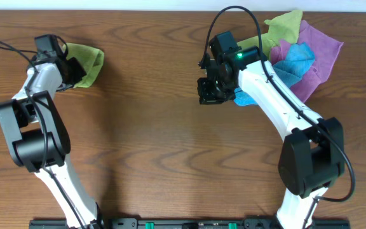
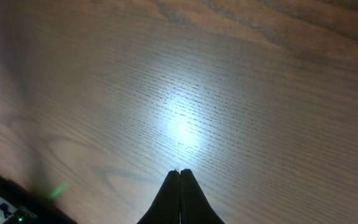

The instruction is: Fold the cloth

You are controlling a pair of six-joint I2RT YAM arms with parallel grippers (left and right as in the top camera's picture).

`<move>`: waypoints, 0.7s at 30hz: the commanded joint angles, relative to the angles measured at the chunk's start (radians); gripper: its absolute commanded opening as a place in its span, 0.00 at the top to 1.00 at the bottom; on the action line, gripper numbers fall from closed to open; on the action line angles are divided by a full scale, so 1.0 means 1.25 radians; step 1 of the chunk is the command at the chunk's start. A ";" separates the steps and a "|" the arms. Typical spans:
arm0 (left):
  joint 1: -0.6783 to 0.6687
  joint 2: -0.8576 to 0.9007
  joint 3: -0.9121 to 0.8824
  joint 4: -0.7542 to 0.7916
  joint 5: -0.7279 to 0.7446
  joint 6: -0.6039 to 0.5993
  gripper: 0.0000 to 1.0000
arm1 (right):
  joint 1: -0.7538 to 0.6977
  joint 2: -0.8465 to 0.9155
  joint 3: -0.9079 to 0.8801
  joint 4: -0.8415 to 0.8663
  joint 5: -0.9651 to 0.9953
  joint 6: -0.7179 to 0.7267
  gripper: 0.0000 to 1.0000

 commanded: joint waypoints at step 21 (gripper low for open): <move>0.092 0.056 -0.028 -0.117 0.000 -0.107 0.94 | 0.007 -0.016 0.014 -0.026 -0.003 -0.016 0.98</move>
